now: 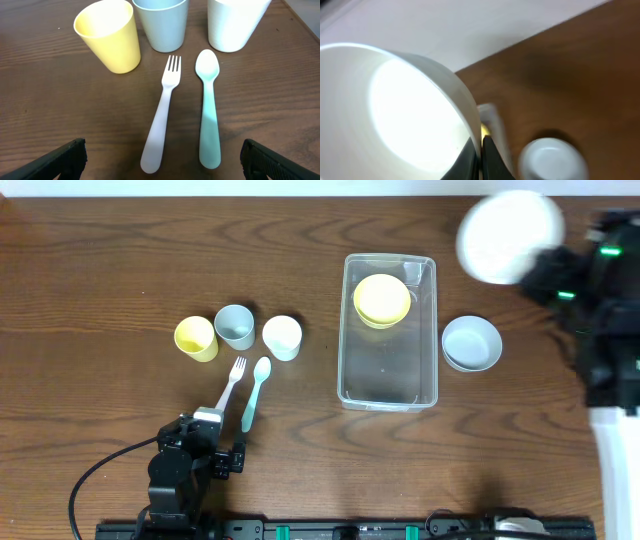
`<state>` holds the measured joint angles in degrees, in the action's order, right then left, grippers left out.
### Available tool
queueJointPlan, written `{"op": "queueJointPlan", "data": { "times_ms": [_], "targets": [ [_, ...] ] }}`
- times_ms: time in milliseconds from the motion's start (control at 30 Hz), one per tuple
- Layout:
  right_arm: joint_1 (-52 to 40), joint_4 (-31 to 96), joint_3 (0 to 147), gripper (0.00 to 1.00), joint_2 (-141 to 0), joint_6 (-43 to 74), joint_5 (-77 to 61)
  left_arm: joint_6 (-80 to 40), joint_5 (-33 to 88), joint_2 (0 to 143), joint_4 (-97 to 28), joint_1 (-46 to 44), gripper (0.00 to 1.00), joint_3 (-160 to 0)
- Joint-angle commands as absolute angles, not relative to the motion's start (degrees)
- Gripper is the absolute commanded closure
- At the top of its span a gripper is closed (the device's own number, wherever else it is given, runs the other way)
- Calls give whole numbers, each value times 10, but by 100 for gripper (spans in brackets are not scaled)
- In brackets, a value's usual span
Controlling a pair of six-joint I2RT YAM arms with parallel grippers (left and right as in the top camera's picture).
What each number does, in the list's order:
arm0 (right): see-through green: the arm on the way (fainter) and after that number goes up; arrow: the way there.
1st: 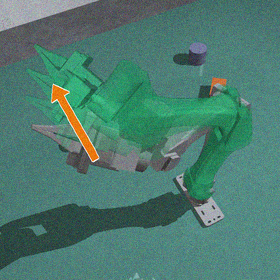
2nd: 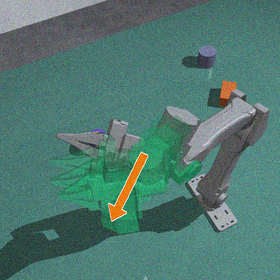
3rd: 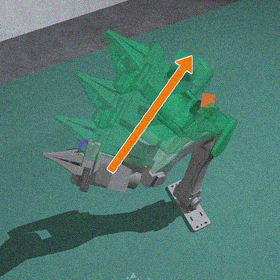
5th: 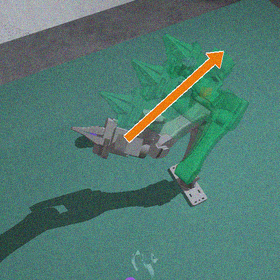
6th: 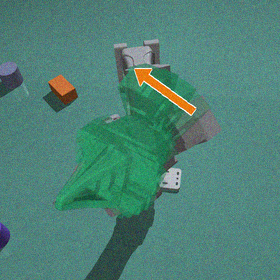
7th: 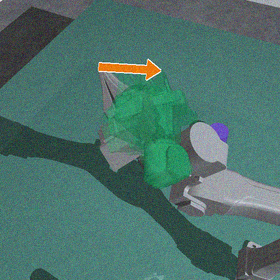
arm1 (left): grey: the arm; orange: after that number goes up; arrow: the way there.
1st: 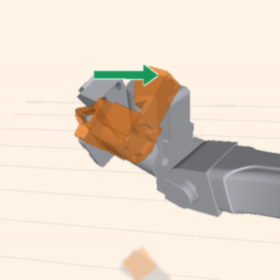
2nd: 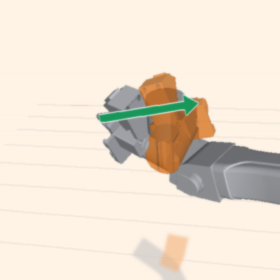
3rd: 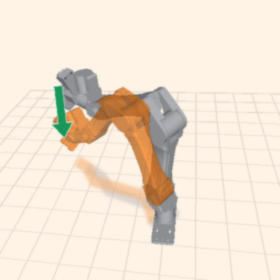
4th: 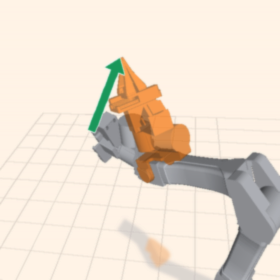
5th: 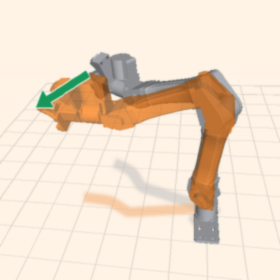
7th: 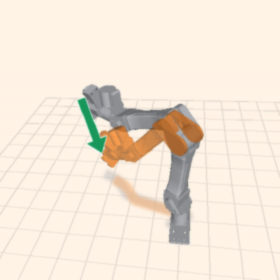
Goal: Pack container
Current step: 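Place the white bowl onto the yellow bowl in the container, then grasp the light grey-blue bowl with the right gripper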
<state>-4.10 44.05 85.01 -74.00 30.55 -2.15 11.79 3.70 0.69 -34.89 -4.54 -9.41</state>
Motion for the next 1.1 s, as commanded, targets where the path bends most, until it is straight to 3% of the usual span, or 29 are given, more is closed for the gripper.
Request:
{"op": "queueJointPlan", "data": {
  "times_ms": [0, 233, 400, 500, 633, 900, 1067],
  "targets": [
    [-104, 417, 835, 99, -852, 302, 38, 115, 41, 3, -348, -42, 2, -89],
    [-117, 349, 857, 99, -1082, 326, -69, 115, 41, 3, -348, -42, 2, -89],
    [-117, 344, 875, 99, -1156, 324, -126, 115, 41, 3, -348, -42, 2, -89],
    [-116, 342, 877, 74, -1157, 282, -163, 115, 41, 3, -348, -42, 2, -89],
    [-108, 374, 903, 55, -1105, 241, -183, 115, 41, 3, -349, -42, 2, -89],
    [-30, 529, 924, 43, -918, 248, -41, 115, 41, 3, -348, -42, 2, -89],
    [36, 662, 909, 38, -892, 249, 43, 115, 41, 3, -348, -42, 2, -89]
  ]
}}
